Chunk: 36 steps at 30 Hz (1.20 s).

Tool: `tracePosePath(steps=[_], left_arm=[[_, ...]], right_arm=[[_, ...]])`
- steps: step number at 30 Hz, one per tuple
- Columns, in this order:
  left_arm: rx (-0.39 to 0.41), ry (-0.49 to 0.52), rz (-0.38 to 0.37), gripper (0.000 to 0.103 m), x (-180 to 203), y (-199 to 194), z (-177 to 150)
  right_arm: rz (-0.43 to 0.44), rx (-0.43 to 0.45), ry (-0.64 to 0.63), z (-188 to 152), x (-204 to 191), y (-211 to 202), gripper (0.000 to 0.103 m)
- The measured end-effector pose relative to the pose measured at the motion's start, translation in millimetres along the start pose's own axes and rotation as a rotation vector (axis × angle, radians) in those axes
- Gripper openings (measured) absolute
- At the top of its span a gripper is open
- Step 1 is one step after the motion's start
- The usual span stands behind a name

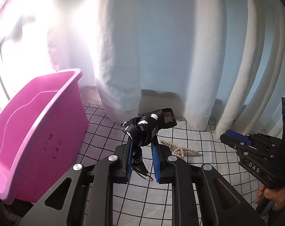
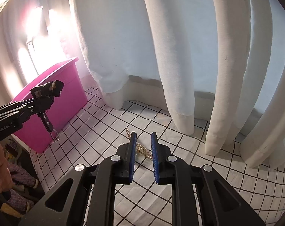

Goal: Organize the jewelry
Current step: 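Carry the bracelet in the left gripper while the right gripper carries the pearl clip to the tub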

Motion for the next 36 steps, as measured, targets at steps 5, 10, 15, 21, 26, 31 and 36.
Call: tracePosePath(steps=[5,10,15,21,26,31,36], left_arm=[[-0.024,-0.025,0.024,0.018,-12,2,-3],[-0.024,-0.036,0.043,0.018,-22,-1,-6],[-0.055,-0.064,0.059,0.018,-35,2,-15],[-0.075,-0.083,0.091,0.018,-50,3,-23],[-0.087,-0.098,0.117,0.018,-59,2,-30],[-0.095,-0.107,0.145,0.018,-65,-1,-36],[-0.097,-0.122,0.161,0.018,-65,-5,-38]], right_arm=[[0.055,-0.081,0.010,-9,1,33,0.027],[0.093,-0.140,-0.030,-9,0,64,0.056],[0.134,-0.218,-0.127,-8,0,95,0.058],[0.197,-0.326,-0.236,-17,-4,127,0.058],[0.175,-0.381,-0.319,-27,-4,148,0.058],[0.151,-0.376,-0.364,-39,-4,158,0.053],[0.162,-0.351,-0.312,-40,-1,151,0.049]])
Point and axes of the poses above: each gripper's, at about its wrist camera, not at the fingertips, and y roughly the way its jaws point, x to its right, z to its top, the point moved 6 cm from there along y, roughly the way its jaws point, and after that the axes turned 11 degrees about z, right-handed, at the moved point
